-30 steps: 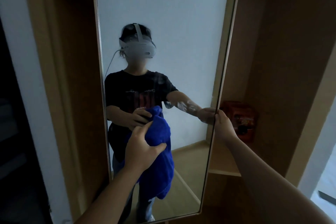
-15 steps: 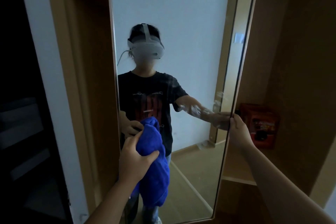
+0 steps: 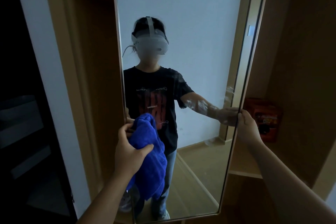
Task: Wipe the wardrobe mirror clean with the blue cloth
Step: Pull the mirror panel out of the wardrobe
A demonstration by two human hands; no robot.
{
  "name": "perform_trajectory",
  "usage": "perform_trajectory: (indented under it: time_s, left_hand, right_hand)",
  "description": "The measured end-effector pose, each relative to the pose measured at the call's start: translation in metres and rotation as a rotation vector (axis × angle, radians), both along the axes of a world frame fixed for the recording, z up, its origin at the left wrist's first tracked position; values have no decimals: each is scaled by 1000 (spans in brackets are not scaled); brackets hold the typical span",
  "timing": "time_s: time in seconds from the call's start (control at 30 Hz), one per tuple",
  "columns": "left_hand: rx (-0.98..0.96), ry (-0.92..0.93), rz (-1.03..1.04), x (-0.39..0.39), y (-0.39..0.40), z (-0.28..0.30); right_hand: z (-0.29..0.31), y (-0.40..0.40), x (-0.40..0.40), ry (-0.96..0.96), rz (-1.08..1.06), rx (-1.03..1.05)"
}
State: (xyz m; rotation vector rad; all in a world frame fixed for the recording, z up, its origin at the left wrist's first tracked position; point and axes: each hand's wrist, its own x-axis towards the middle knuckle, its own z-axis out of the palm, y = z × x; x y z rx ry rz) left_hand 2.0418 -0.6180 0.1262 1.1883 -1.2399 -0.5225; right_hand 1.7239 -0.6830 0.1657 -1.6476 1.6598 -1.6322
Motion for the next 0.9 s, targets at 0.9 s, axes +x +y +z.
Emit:
perform_trajectory:
  time_s: [0.9]
  left_hand:
    - [196,-92,-56,-7,-121,15]
  right_hand:
    - [1,-50,-6,19,-107,59]
